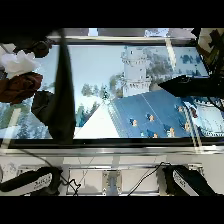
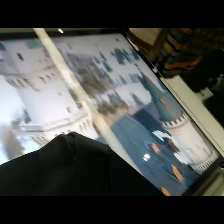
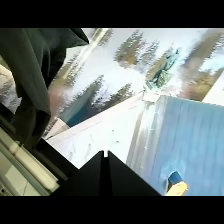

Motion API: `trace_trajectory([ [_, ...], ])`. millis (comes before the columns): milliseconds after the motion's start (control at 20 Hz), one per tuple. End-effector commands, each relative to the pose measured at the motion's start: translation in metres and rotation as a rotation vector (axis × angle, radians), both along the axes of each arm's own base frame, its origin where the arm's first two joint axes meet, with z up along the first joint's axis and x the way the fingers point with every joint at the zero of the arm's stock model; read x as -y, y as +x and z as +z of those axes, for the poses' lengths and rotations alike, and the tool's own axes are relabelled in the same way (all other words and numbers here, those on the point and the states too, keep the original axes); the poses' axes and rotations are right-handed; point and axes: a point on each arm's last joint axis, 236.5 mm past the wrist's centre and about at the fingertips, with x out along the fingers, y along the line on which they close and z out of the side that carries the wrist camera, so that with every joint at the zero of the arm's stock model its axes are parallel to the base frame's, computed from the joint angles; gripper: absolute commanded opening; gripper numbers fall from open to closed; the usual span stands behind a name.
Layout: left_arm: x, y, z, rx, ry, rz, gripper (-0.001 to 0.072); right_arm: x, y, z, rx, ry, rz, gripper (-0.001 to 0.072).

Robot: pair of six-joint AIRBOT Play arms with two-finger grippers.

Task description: Fold the shirts.

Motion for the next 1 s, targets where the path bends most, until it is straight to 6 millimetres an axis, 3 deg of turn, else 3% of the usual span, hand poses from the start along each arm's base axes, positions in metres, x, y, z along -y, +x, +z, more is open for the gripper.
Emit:
trace_trajectory([
  [0, 0.141, -0.003, -0.079, -0.12, -0.01, -0.231, 0.0006, 0.025, 0.014, -0.025, -0.006, -0.142, -0.07, 0.0025],
  [150, 0.252, -0.03, -0.178, -0.272, 0.014, -0.373, 0.0008, 0.057, 0.02, -0.043, -0.022, -0.279, -0.145, 0.0025],
  [200, 0.278, -0.04, -0.203, -0.318, 0.007, -0.41, 0.0012, 0.067, 0.022, -0.046, -0.022, -0.316, -0.174, 0.0024],
  [250, 0.298, -0.048, -0.218, -0.354, -0.02, -0.444, 0.006, 0.08, 0.026, -0.049, -0.018, -0.361, -0.208, 0.0025],
  [300, 0.311, -0.05, -0.22, -0.368, -0.063, -0.472, 0.038, 0.092, 0.029, -0.051, -0.01, -0.408, -0.233, 0.0025],
  [350, 0.314, -0.044, -0.216, -0.366, -0.094, -0.469, 0.0564, 0.105, 0.032, -0.052, -0.002, -0.453, -0.268, 0.0026],
  [400, 0.308, -0.031, -0.208, -0.335, -0.104, -0.447, 0.0564, 0.117, 0.036, -0.052, 0.006, -0.491, -0.307, 0.0042],
  [450, 0.295, -0.015, -0.196, -0.308, -0.114, -0.429, 0.0565, 0.128, 0.039, -0.052, 0.016, -0.526, -0.337, 0.0079],
  [550, 0.251, 0.018, -0.175, -0.298, -0.124, -0.38, 0.0554, 0.138, 0.043, -0.066, -0.027, -0.482, -0.396, 0.026],
  [700, 0.15, 0.048, -0.168, -0.412, -0.081, -0.329, 0.0482, 0.122, 0.035, -0.14, -0.226, -0.347, -0.329, 0.0269],
  [750, 0.113, 0.049, -0.174, -0.479, -0.042, -0.316, 0.0465, 0.119, 0.031, -0.17, -0.299, -0.328, -0.304, 0.0271],
  [800, 0.078, 0.049, -0.185, -0.541, 0.014, -0.295, 0.0464, 0.117, 0.025, -0.199, -0.384, -0.315, -0.288, 0.0322],
  [850, 0.042, 0.047, -0.199, -0.608, 0.085, -0.257, 0.041, 0.112, 0.02, -0.223, -0.466, -0.298, -0.264, 0.038],
  [900, 0.012, 0.043, -0.214, -0.662, 0.161, -0.223, 0.0357, 0.102, 0.015, -0.243, -0.543, -0.263, -0.213, 0.0381],
  [950, -0.016, 0.037, -0.228, -0.717, 0.233, -0.184, 0.0351, 0.089, 0.013, -0.257, -0.601, -0.214, -0.169, 0.0382],
])
